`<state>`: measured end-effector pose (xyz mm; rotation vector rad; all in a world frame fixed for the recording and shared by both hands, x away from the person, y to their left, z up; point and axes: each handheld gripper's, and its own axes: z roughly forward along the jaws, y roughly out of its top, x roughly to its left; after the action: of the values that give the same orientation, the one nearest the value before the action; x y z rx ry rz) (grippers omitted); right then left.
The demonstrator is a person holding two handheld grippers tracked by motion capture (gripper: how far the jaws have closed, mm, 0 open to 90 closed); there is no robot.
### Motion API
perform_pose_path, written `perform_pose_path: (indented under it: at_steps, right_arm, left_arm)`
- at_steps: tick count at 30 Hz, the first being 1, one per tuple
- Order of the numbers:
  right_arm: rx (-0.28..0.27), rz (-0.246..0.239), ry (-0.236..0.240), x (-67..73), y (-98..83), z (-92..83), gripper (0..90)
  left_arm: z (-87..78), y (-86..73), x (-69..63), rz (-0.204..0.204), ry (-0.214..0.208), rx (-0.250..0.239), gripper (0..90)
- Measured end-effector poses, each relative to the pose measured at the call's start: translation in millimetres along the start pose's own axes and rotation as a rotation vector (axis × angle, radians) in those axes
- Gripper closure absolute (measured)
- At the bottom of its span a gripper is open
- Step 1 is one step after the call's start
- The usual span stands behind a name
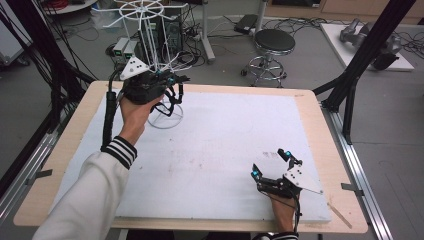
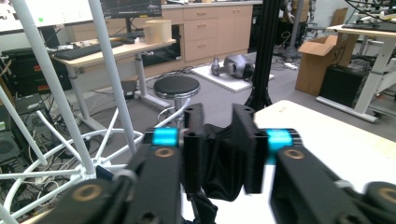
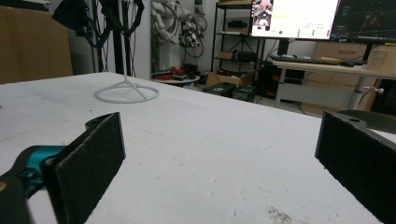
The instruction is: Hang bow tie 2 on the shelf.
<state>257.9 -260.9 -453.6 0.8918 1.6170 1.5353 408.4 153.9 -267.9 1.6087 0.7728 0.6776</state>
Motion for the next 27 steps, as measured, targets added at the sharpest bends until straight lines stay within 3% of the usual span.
perform_pose_path:
  at_steps: [7, 13, 21, 27]
  right_arm:
    - [0.002, -0.003, 0.000, 0.0, -0.1, -0.1, 0.8]
    - [0.002, -0.002, -0.001, 0.2, -0.1, -0.1, 0.8]
    - [0.000, -0.006, -0.003, 0.4, -0.1, -0.1, 0.8]
    - [-0.005, -0.008, -0.004, 0.5, -0.4, -0.4, 0.8]
  left_arm:
    - [0.3, -0.3, 1.0, -0.020, -0.030, 0.011, 44.0]
    - [-0.4, -0.1, 1.0, -0.018, -0.025, 0.018, 35.6]
    - [-5.9, 2.7, -5.2, 0.027, -0.053, -0.006, 23.1]
    - [-18.3, 5.0, -10.5, 0.091, -0.086, -0.019, 16.1]
